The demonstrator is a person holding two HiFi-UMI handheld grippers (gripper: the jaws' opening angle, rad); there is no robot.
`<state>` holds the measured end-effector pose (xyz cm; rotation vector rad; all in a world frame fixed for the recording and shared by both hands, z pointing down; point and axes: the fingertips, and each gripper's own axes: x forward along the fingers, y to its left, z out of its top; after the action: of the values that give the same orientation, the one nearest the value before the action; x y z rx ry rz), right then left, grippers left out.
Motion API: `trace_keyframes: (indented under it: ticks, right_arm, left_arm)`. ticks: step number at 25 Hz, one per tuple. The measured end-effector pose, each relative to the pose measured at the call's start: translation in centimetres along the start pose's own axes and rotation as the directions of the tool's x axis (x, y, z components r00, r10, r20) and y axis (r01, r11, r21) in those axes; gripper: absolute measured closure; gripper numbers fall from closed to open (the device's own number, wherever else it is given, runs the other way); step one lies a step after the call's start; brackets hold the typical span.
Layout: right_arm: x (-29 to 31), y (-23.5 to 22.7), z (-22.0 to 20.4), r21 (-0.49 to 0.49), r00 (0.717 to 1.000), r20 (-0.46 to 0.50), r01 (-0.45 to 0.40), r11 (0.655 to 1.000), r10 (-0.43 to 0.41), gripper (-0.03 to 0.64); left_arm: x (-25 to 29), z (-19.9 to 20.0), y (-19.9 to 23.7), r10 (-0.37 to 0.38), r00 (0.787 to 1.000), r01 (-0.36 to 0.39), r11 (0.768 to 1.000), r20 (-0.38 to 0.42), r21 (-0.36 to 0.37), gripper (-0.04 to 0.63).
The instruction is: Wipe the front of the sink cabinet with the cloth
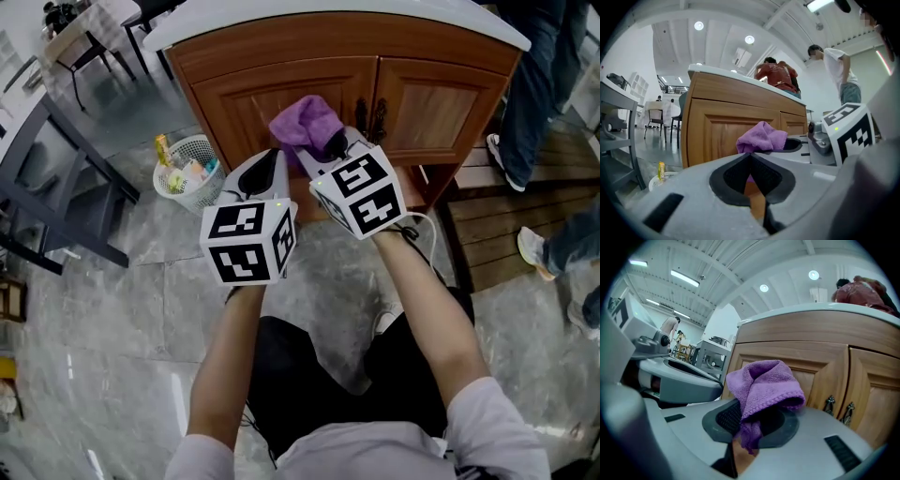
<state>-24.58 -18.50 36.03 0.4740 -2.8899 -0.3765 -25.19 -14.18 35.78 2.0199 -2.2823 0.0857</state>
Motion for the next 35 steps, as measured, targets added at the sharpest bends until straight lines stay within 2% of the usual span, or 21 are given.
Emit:
trace_keyframes:
  ticks: [16,27,35]
  right_arm:
    - [-6.0,-6.4,-1.3,0.117,0.998,0.01,0.063,0.991,-0.065,0.549]
    - [-10.2,-9.9,-1.0,0.14,0.995,0.016,0.095,0.986,-0.099,0.549]
    - [-13.8,-15.0,-3.0,0.178,0.974,-0.019,0.226,0.958,-0.227,0.549]
  left_arm:
    - [4.4,0.0,-5.7,-0.106,0.994,0.107,0.994,-0.022,0.018,0.591]
    - [7.5,1.1,-11.1,-0.22,0.975,0.22,0.975,-0.011,0.043,0.591]
    - [10.0,0.4,-16.1,-0.315,0.949,0.316,0.947,-0.028,0.056,0.591]
